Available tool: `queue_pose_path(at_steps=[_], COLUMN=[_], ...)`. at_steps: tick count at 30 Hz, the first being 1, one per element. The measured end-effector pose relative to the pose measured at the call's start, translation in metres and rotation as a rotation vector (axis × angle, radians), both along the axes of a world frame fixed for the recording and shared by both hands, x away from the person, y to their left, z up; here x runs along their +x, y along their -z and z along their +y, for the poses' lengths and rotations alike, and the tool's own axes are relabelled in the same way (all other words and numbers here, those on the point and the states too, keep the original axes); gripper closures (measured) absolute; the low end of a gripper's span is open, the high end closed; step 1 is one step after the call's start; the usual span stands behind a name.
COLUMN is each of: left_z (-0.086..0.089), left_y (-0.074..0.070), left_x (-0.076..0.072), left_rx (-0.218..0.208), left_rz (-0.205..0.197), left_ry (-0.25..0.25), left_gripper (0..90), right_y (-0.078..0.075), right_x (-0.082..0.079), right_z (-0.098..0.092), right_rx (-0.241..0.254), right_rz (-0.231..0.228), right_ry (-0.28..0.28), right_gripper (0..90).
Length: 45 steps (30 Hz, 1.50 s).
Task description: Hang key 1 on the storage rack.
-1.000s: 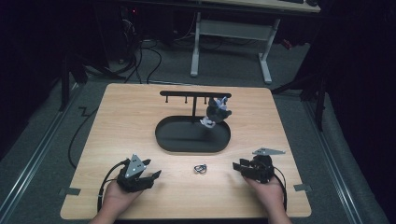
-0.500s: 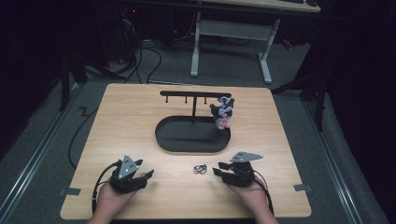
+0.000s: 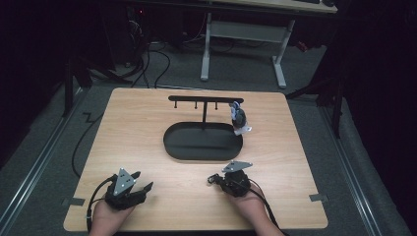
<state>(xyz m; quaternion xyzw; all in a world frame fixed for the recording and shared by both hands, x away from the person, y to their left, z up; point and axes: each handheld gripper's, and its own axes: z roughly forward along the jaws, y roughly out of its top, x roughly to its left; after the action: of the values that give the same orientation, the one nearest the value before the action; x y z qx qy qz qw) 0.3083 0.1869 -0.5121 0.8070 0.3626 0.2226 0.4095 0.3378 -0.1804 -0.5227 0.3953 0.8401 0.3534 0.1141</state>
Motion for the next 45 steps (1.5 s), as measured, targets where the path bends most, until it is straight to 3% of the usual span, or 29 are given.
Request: queue_pose_path(at_steps=[3, 11, 14, 17, 20, 25, 29, 30, 37, 45], left_z=[-0.006, -0.026, -0.033, -0.039, -0.042, -0.038, -0.035, -0.035, -0.032, -0.031], left_y=[0.000, -0.001, -0.001, -0.001, -0.001, -0.001, 0.001, 0.001, 0.000, 0.000], left_x=[0.003, 0.013, 0.017, 0.019, 0.019, 0.020, 0.020, 0.019, 0.019, 0.019], left_rx=[0.002, -0.001, -0.002, 0.005, 0.007, 0.003, 0.002, 0.002, -0.008, -0.010], left_rz=[0.001, -0.005, -0.009, -0.008, -0.012, -0.008, 0.001, 0.001, 0.000, 0.002], left_ry=[0.017, 0.082, 0.100, 0.117, 0.125, 0.115, 0.111, 0.108, 0.100, 0.100], left_gripper=[40.8, 40.7, 40.6, 40.5, 40.4, 40.3, 40.4, 40.4, 40.4, 40.4], right_y=[0.000, -0.005, -0.011, -0.015, -0.014, -0.009, -0.006, -0.006, -0.007, -0.006], right_x=[-0.002, -0.006, -0.014, -0.023, -0.028, -0.022, -0.020, -0.020, -0.022, -0.030], right_z=[-0.016, -0.065, -0.071, -0.064, -0.051, -0.042, -0.041, -0.042, -0.055, -0.096], right_rx=[-0.016, 0.019, 0.044, 0.059, 0.002, -0.025, -0.056, -0.056, -0.038, -0.035], right_rz=[-0.013, -0.018, -0.035, -0.048, -0.050, -0.037, -0.030, -0.027, -0.008, 0.013], right_ry=[0.042, 0.186, 0.190, 0.151, 0.118, 0.108, 0.112, 0.110, 0.143, 0.251], right_gripper=[90.0, 83.3, 78.4, 71.0, 61.8, 59.7, 64.0, 67.2, 68.0, 63.5])
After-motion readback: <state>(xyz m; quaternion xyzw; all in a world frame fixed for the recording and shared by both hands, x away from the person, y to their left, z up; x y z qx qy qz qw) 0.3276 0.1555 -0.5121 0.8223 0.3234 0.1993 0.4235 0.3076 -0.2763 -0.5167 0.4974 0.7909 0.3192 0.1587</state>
